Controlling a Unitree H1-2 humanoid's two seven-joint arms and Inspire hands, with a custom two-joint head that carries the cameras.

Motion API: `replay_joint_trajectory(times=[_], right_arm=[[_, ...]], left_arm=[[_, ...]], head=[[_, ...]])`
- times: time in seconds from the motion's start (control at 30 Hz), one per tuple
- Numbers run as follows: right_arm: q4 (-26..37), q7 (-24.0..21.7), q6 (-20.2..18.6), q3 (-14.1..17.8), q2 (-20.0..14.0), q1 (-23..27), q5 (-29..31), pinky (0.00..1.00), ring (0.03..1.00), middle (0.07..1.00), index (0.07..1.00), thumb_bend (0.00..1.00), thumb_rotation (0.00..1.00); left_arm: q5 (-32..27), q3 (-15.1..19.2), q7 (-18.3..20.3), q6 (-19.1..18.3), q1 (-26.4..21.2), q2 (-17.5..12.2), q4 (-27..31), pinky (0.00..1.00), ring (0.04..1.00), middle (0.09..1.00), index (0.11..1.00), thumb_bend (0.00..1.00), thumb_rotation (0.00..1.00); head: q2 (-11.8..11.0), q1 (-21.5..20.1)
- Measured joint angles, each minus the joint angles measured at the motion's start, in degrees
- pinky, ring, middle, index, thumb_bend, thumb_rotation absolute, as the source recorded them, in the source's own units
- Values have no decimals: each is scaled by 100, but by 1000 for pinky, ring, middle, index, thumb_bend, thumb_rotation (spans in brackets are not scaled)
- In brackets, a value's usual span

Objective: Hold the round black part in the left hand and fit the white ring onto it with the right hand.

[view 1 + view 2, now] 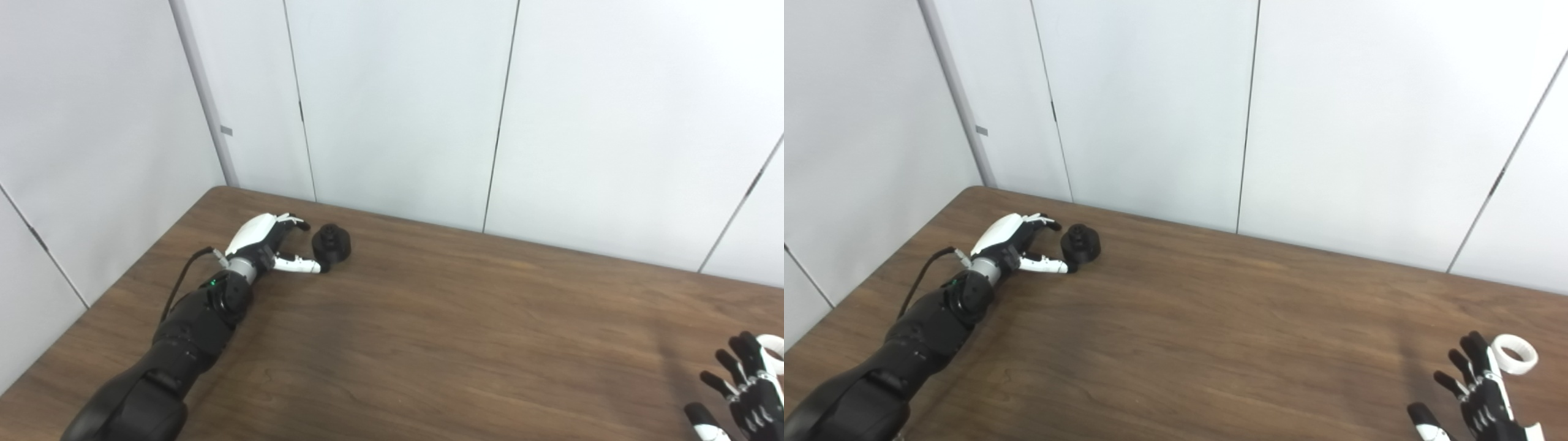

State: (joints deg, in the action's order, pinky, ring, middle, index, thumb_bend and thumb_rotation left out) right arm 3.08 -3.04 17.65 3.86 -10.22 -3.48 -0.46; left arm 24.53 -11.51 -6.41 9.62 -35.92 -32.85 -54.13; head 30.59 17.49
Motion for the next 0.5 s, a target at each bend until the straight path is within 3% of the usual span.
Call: replay_joint_trajectory(times=[0.37,0.5], right_arm=[[1,13,-28,-2,16,3,-164,836,929,962,970,469,493],[0,12,-25,-2,19,6,-183,832,925,961,968,445,458]], left_arm=[[-17,-40,-19,8,-40,109,1,1000,1000,954,787,1000,377],[-17,-49,-20,2,-51,160,21,1000,1000,955,790,1000,384]], head=[[9,-62],[18,-79]])
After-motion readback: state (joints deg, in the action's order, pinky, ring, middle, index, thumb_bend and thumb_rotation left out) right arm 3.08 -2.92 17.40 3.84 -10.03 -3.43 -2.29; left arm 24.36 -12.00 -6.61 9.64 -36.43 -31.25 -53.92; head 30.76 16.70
